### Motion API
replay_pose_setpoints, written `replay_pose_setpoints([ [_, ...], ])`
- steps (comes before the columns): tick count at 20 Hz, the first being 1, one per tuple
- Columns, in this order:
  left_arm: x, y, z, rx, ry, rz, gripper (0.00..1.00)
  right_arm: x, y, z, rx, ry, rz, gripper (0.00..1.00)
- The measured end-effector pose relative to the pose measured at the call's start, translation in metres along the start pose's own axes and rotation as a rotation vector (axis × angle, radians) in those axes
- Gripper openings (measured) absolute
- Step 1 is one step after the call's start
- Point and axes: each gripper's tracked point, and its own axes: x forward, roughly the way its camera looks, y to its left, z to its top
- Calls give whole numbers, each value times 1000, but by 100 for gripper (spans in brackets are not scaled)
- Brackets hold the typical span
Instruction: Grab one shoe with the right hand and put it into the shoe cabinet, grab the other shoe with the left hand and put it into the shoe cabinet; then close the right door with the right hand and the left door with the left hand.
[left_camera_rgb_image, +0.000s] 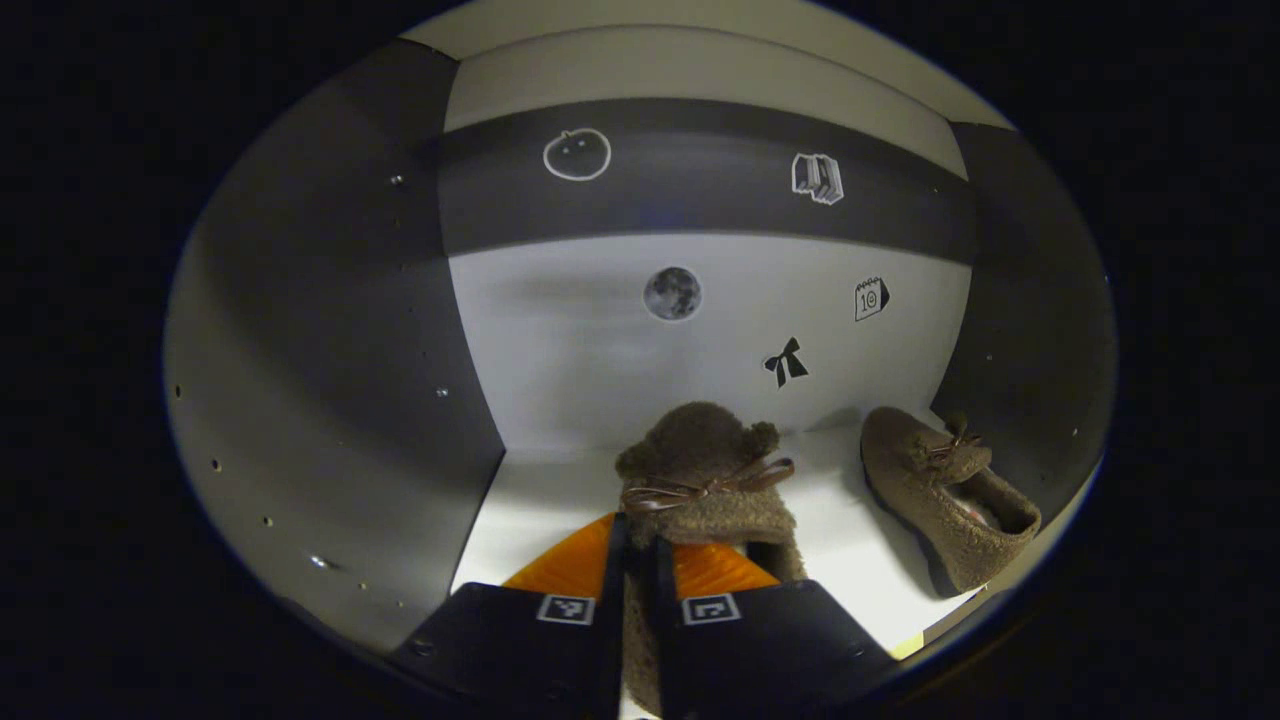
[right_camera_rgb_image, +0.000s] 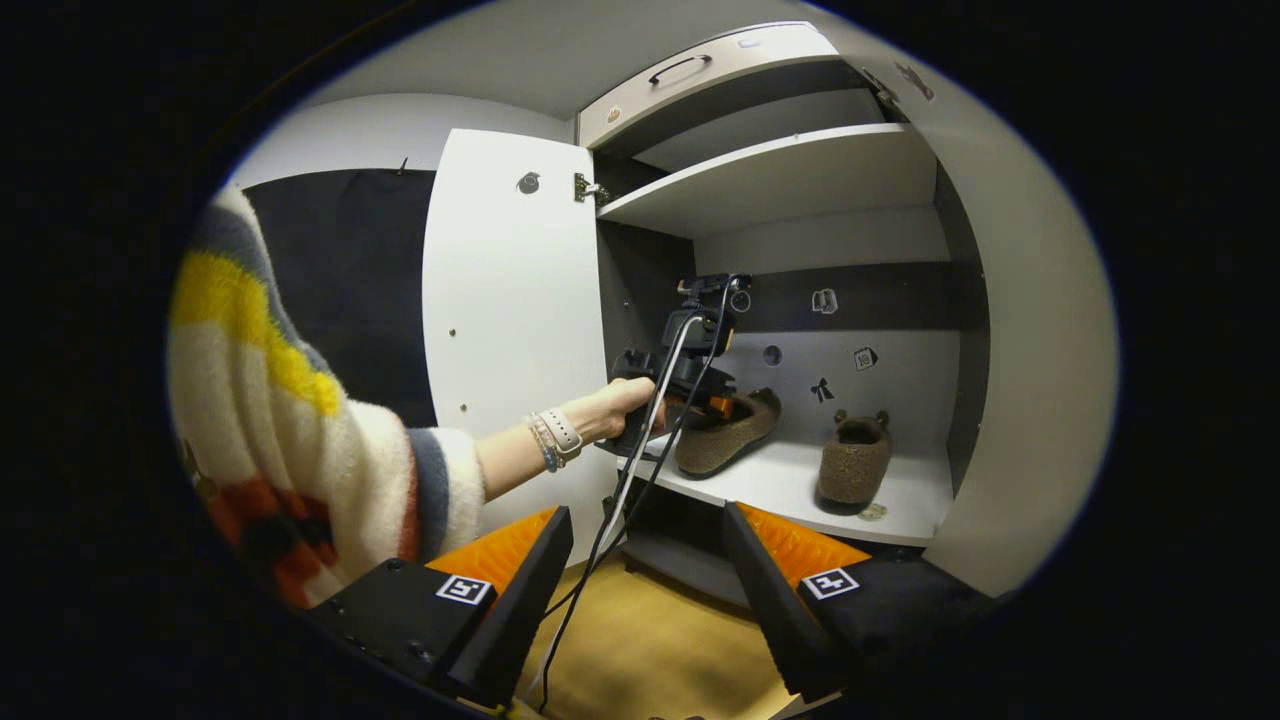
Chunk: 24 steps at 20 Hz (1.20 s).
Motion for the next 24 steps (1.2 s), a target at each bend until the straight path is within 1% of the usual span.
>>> replay_pose_setpoints([
  [1,-1,3,4,-2,-18,15,34,0,-2,1,-8,-4,-3,96],
  [2,-2,6,5,1,-27,21,31,0,-2,1,-15,-5,-3,96],
  [3,-5,7,4,6,-23,28,42,1,-2,1,-19,-6,-3,96],
  [5,-15,12,7,13,-46,39,69,2,2,3,-15,-12,6,96],
  [6,-21,14,11,17,-75,40,82,2,5,4,-17,-16,8,96],
  [7,-36,11,19,15,-119,23,95,2,5,5,-22,-18,7,96],
  [9,-67,0,32,16,-185,-26,94,3,8,4,-25,-13,1,96],
  [10,-85,-4,36,21,-214,-47,95,2,10,5,-23,-15,-2,96],
  [12,-123,-12,42,30,-274,-79,95,1,16,11,-21,-28,-8,96],
  [15,-195,-24,42,33,-369,-132,95,-8,22,26,-57,-70,-36,96],
  [17,-247,-35,33,26,-419,-202,95,-18,21,36,-87,-102,-77,97],
  [20,-318,-39,14,14,-470,-277,94,-38,20,52,-99,-141,-144,98],
  [22,-357,-32,-2,23,-488,-285,95,-59,22,61,-92,-170,-181,98],
  [24,-389,-23,-23,26,-481,-284,95,-81,23,65,-88,-184,-230,98],
])
